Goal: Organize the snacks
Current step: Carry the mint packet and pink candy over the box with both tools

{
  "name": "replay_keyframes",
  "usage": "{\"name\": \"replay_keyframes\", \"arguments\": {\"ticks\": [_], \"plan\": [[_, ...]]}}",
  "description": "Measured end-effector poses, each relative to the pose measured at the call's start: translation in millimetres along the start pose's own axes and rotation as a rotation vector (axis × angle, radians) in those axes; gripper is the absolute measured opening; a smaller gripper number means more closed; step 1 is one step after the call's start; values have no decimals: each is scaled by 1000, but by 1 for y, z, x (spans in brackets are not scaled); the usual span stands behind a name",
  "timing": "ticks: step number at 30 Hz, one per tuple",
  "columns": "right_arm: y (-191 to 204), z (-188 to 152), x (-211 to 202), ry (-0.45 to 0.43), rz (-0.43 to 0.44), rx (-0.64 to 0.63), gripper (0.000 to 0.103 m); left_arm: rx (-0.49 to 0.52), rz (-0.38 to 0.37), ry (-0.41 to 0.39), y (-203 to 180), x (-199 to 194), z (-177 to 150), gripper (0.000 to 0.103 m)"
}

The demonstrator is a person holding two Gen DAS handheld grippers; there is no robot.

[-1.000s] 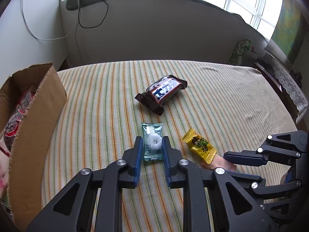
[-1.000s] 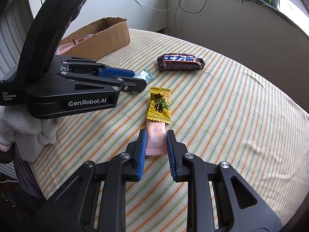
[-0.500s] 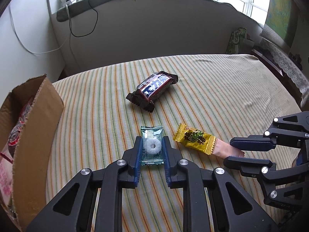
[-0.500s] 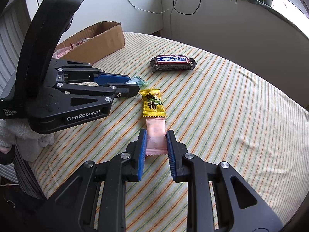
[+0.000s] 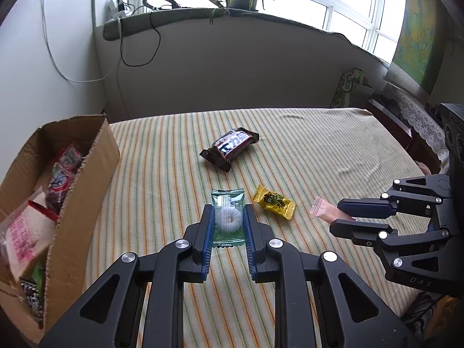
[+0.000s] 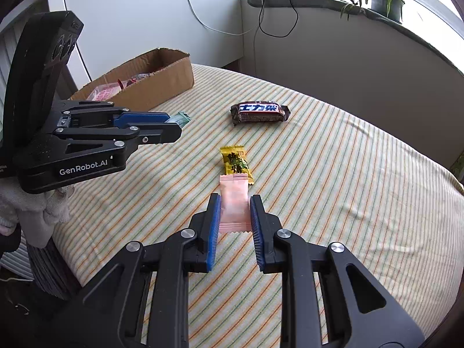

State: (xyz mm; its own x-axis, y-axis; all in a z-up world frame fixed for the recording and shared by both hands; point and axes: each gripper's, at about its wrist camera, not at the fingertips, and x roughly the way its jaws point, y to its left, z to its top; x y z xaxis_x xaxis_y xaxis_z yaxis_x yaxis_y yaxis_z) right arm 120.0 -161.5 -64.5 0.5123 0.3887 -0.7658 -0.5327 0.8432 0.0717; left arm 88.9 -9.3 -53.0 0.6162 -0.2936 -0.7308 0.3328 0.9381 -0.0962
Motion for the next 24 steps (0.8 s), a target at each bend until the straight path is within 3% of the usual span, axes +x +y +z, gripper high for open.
{"name": "replay_keyframes", "arguments": {"ticks": [11,24], "plan": [[35,50,-10,-67,21,-61,21,-46,45,-82,36,-48,-1,18],[99,112,16,-96,120,-125,21,-117,128,-136,90,-87,-12,18]]}}
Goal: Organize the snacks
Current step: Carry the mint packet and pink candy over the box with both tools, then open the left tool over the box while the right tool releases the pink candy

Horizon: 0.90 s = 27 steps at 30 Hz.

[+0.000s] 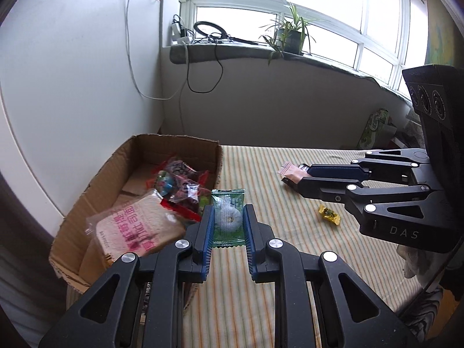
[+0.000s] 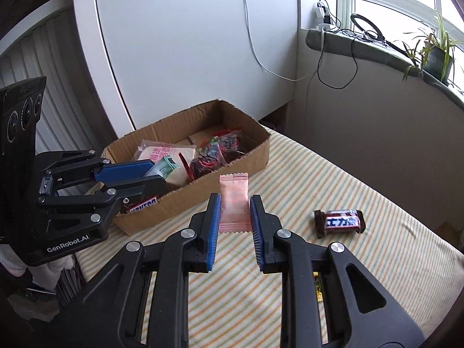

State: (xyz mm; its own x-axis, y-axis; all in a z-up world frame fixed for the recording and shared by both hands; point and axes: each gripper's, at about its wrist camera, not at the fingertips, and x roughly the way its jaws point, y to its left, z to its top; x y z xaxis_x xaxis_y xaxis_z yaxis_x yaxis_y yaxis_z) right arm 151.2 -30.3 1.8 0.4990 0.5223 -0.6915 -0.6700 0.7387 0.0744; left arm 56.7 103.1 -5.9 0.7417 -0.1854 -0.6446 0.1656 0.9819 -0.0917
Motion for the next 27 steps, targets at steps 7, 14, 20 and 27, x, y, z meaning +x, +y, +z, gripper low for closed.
{"name": "replay_keyframes", "arguments": {"ticks": [7,14,20,27], "plan": [[28,30,26,4,40,-23,21,-45,36,-15,29,-6,-1,18],[48,48,55,30,63,-39,22,-86,70,-15,55,-8,-6,18],[50,54,72,54,81,-32,22,-121,90,-6,72,-7,-11,19],[52,56,74,43,76,-20,49,-138,104,-13,77,-8,-12,27]]}}
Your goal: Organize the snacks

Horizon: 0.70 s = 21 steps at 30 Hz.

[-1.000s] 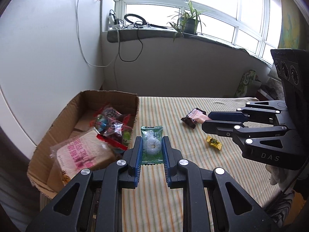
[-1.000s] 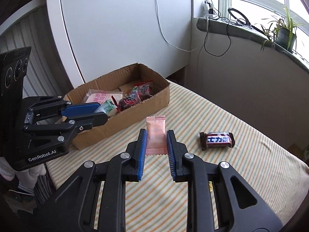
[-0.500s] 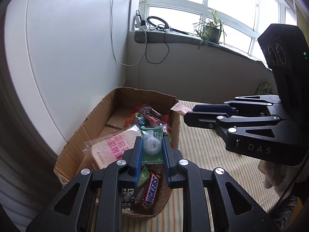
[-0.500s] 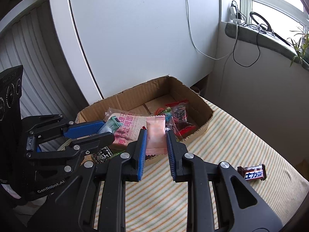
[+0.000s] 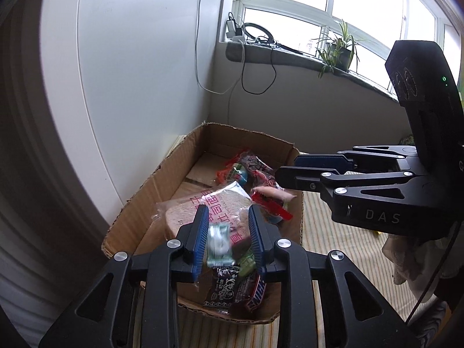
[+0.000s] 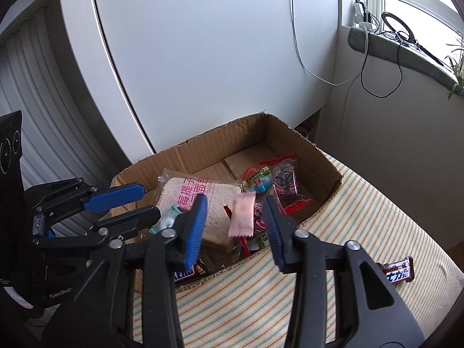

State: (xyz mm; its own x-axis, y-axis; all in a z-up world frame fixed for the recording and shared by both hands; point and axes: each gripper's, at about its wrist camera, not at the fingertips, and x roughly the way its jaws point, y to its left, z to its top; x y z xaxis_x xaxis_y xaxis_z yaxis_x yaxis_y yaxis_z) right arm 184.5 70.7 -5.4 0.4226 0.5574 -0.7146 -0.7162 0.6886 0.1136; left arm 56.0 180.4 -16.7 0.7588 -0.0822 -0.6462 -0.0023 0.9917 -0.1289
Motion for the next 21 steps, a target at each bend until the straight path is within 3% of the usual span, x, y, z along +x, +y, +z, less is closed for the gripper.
{"name": "replay_keyframes", "arguments": {"ticks": [2,11,21], "plan": [[0,-1,-4,-9,-5,0,54,1,-2,1,-1,-1,0,27],[-18,-11,-25,-27,-24,26,54,-6,-11,-11,-7,-4,1,27],[-70,-33,-65,-52,-88,78,60,4,-60,-15,-37,-4,4,27]]}}
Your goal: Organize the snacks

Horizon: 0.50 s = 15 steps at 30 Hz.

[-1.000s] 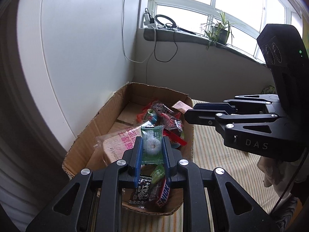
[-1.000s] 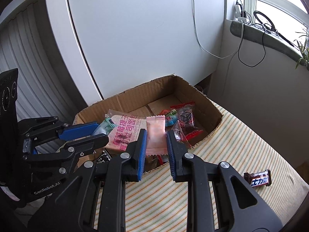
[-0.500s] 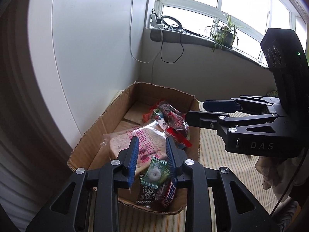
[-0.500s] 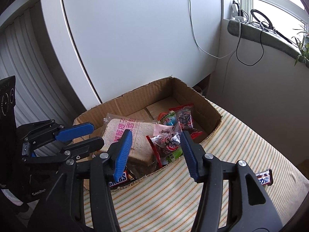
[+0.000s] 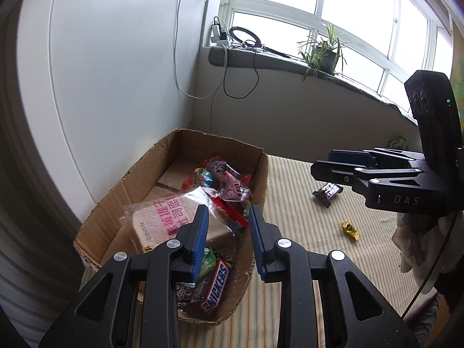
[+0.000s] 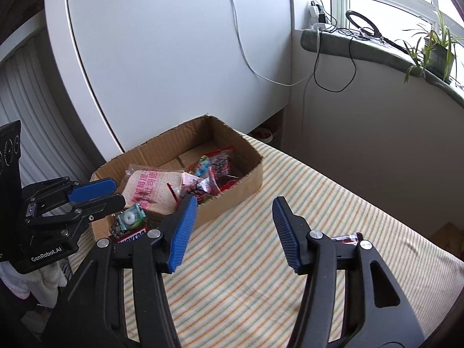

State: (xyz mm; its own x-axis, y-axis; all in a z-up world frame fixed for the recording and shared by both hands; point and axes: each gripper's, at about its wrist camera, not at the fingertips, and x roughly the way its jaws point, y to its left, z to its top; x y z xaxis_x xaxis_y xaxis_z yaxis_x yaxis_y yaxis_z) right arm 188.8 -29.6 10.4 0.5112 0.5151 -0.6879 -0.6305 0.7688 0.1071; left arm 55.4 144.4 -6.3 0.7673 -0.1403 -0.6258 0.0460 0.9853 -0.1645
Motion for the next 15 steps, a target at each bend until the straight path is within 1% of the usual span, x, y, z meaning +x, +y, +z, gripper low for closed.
{"name": "replay_keyframes", "arguments": {"ticks": [1,2,5,6,7,11,15], "plan": [[-6,-2,-4,-3,-7,6,64,3,-7,1,-4,0,0,27],[-13,-4,-7,-6,-14,14,65,5,-13,1,-9,1,1,27],[-33,-11,-17,-9,-39,32,65,17,-35,5,-24,4,1,29],[-40,-14,-19,-9,-47,39,65,22,-41,7,-29,5,1,34],[-47,-17,-21,-5,-53,46,65,26,-48,8,-35,7,1,36],[-74,-36,-27,14,-72,83,65,42,-83,20,-55,15,3,36],[-90,-58,-25,46,-70,107,65,71,-106,34,-75,27,6,36]]}}
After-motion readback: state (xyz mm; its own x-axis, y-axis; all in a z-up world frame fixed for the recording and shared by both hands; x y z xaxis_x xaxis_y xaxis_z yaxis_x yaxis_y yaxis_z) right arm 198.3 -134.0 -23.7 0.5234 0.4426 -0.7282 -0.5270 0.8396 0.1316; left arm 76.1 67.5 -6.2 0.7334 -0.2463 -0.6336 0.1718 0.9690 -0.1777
